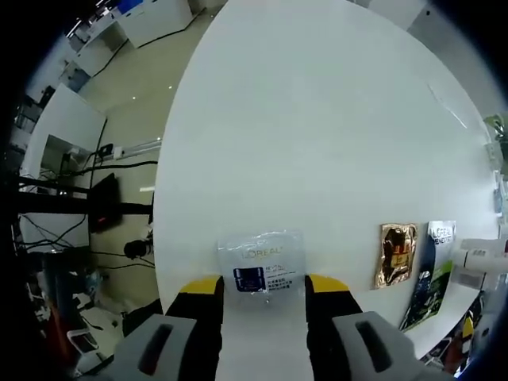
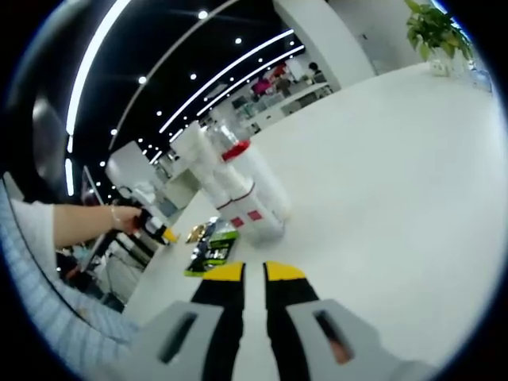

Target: Arrange the skincare products in the storage area until every visible bottle or jar stands upright without overlapping.

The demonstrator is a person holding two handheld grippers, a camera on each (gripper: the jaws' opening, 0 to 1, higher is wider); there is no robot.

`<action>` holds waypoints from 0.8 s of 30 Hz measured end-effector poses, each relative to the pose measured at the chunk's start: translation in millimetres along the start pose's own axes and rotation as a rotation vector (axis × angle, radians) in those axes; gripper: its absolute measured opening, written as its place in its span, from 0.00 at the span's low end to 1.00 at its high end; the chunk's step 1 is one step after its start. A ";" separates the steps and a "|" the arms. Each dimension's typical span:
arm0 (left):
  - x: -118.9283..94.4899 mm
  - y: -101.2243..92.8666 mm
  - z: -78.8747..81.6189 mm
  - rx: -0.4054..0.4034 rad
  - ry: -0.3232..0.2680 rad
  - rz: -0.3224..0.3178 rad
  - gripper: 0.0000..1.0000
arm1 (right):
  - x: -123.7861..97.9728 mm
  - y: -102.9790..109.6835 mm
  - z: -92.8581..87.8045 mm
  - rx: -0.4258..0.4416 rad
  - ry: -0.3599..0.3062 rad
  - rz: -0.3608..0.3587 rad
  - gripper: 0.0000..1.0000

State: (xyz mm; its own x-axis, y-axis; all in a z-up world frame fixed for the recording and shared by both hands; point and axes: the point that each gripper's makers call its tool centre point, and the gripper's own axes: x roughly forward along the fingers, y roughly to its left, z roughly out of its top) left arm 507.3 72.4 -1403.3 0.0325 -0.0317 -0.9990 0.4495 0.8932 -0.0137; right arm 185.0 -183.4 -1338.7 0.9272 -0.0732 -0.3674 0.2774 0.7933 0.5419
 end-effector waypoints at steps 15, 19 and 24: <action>-9.2 7.0 -9.7 -0.001 -0.015 0.012 0.42 | 3.1 4.9 -2.6 0.000 0.008 0.014 0.08; -18.3 9.1 -7.1 -0.010 -0.047 0.006 0.41 | 4.7 7.8 -3.8 -0.008 0.014 0.024 0.08; -21.5 12.2 -11.1 -0.001 -0.052 0.011 0.41 | 5.4 10.1 -5.2 -0.012 0.020 0.033 0.08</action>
State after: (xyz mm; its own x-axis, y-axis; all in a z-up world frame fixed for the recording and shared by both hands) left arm 502.2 88.9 -1382.4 0.0834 -0.0451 -0.9955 0.4481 0.8940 -0.0029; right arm 191.5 -172.6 -1339.1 0.9307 -0.0346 -0.3641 0.2431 0.8024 0.5450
